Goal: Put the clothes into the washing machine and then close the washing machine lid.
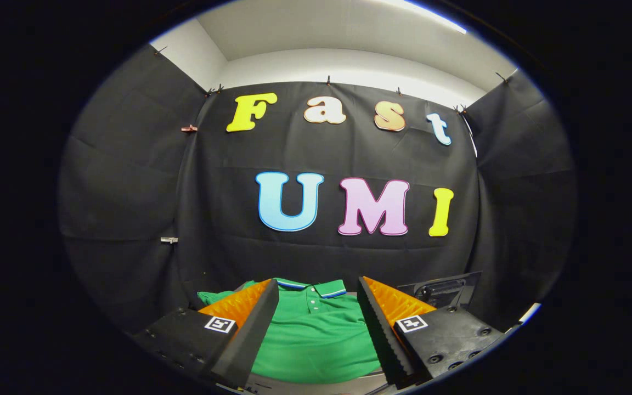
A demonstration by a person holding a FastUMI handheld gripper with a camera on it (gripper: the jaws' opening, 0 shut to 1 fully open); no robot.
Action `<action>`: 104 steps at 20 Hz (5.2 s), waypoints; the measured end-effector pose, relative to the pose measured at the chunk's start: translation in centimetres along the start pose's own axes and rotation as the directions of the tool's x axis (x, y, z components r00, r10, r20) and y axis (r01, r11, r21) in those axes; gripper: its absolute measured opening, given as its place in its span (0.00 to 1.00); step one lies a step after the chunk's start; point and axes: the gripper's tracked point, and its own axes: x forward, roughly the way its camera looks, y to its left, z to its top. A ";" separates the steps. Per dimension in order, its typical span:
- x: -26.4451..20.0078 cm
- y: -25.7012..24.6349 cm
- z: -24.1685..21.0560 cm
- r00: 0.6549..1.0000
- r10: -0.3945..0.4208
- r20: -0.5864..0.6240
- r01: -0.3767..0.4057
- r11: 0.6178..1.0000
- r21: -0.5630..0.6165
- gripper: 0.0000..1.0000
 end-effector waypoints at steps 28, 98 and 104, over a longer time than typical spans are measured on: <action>12.4 -0.7 -17.4 0.749 0.065 -0.659 -0.116 0.993 -0.034 0.89; 12.9 -32.6 -9.8 0.785 0.368 -0.499 -0.313 0.930 0.194 0.05; 13.7 -38.3 -13.3 0.742 0.380 -0.552 -0.320 0.925 0.207 0.05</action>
